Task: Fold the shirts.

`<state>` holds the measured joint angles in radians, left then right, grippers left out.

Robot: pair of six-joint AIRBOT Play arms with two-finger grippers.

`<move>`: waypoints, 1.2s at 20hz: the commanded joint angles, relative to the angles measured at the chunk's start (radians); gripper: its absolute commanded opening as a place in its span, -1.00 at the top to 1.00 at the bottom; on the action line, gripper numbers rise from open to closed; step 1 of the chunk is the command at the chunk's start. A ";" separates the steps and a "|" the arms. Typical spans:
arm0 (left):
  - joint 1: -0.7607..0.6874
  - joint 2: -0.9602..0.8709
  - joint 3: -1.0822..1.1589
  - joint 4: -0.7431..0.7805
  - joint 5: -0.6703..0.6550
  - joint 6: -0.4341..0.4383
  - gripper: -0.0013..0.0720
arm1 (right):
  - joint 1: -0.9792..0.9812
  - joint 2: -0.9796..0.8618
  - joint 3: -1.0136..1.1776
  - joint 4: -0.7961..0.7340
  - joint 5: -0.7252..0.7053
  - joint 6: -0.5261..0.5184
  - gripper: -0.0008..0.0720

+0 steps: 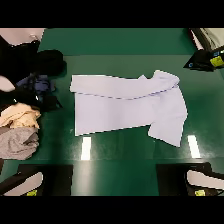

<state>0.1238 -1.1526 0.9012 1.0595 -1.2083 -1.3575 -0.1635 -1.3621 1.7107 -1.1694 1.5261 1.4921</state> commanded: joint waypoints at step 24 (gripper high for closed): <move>-0.217 0.084 -0.010 0.103 0.082 -0.014 0.90 | -0.312 0.137 -0.471 0.023 -0.010 -0.058 -0.14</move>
<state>-0.0906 -1.0863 0.7673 1.0313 -1.0832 -1.3369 -0.3569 -1.2652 1.4223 -1.1526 1.5795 1.4498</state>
